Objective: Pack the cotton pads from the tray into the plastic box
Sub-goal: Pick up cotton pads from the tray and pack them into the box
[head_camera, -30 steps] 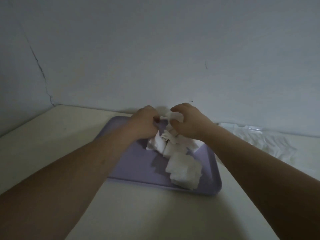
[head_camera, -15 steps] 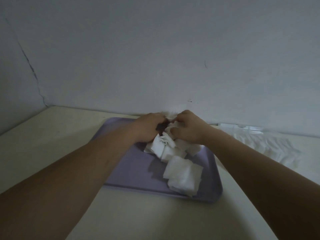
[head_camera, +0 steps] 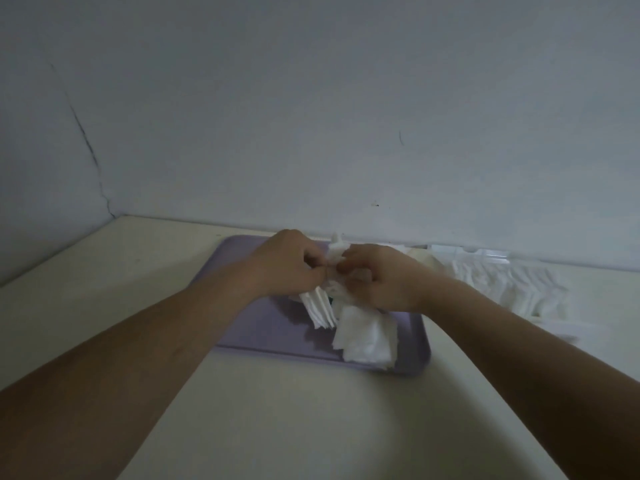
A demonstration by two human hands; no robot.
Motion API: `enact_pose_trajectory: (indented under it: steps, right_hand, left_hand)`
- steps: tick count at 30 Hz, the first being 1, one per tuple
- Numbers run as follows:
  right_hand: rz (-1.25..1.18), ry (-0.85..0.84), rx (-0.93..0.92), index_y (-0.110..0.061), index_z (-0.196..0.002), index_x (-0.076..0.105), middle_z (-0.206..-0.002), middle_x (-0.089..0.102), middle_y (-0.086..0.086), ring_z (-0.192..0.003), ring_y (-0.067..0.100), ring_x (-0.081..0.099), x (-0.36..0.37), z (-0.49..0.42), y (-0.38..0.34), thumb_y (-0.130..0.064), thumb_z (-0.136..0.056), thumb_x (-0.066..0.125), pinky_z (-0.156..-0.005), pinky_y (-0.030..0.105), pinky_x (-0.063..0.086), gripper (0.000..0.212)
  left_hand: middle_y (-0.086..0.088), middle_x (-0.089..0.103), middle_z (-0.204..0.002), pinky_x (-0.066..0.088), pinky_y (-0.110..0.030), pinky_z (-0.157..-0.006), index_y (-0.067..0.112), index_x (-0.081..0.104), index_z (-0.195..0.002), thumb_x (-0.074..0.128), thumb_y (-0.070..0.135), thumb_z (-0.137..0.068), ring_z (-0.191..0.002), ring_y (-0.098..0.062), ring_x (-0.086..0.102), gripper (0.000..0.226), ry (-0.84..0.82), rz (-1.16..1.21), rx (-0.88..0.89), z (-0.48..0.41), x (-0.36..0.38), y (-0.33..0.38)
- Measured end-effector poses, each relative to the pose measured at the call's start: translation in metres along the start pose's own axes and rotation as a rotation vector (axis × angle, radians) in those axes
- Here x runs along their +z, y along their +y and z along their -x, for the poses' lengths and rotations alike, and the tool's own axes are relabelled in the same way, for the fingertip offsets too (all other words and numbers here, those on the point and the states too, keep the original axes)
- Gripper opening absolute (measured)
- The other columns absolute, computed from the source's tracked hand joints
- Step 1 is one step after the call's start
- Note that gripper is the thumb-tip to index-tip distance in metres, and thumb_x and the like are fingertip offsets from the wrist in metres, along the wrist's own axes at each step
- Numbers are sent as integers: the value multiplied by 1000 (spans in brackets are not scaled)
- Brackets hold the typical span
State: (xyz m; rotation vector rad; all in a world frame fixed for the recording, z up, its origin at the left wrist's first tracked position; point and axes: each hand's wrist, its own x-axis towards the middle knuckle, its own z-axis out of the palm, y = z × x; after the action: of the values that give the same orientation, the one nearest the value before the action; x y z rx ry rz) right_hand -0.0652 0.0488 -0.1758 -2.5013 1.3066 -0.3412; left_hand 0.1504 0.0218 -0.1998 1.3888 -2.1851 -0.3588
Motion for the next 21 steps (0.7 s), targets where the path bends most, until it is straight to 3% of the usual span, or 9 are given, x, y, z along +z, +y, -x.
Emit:
enact_pose_trajectory:
  steps: [2,3,6,8,11,15,16,18,21]
  right_hand:
    - [4,-35,-12,-2,-92,75,-104,72,7,-104,31,60,6,5,1,-8,-87,53,-100,41,46,24]
    - [-19,-30,-32,-5,-100,78,-112,73,4,-113,30,57,7,8,1,0,-88,53,-107,36,41,28]
    - [-137,49,17,-22,-114,79,-129,69,-2,-136,19,50,8,20,5,-11,-92,63,-119,30,32,29]
    - [-158,131,8,-24,-105,81,-117,73,-1,-128,18,59,10,24,9,-17,-92,68,-113,33,41,20]
    - [-144,269,54,-29,-96,81,-104,73,-15,-108,7,65,5,29,6,-23,-90,68,-87,11,47,15]
    - [-19,434,90,-24,-95,79,-97,71,-9,-98,16,66,0,34,-4,-24,-91,62,-85,34,55,17]
    - [2,426,116,-26,-93,77,-95,69,-9,-97,16,66,-3,36,-7,-28,-92,62,-84,33,55,16]
    - [-16,268,162,-32,-94,77,-96,69,-9,-92,13,66,-4,42,-14,-48,-89,66,-76,21,50,20]
    - [-9,-119,229,-40,-124,67,-113,64,-14,-106,10,60,1,54,-23,-83,-67,65,-81,17,43,71]
  left_hand:
    - [3,73,-68,55,-34,-59,19,78,-75,66,36,-71,-56,-5,63,22,-21,26,-13,8,1,2]
    - [4,72,-65,53,-33,-57,17,77,-73,66,36,-71,-53,-3,59,22,-35,49,-12,12,3,1]
    - [7,52,-53,35,-28,-49,8,62,-61,62,48,-70,-50,-5,40,40,-28,135,-33,17,8,-3]
    - [8,42,-51,30,-28,-48,10,50,-58,62,53,-69,-50,-6,35,47,43,177,-79,16,8,-7]
    - [14,55,-55,40,-22,-49,23,55,-67,72,44,-70,-48,-1,47,27,132,161,-159,10,7,-10]
    - [19,71,-88,56,-24,-73,38,66,-84,74,33,-76,-81,-5,69,12,105,240,-170,-4,11,1]
    - [22,72,-85,55,-20,-73,40,69,-81,72,32,-81,-82,-6,69,9,79,269,-161,-8,14,7]
    - [22,69,-71,46,-12,-63,38,70,-67,68,27,-93,-74,-8,65,28,52,206,-126,-15,24,11]
    - [12,71,-79,48,-23,-67,26,71,-79,75,29,-90,-78,-13,67,13,83,189,-177,-22,35,10]
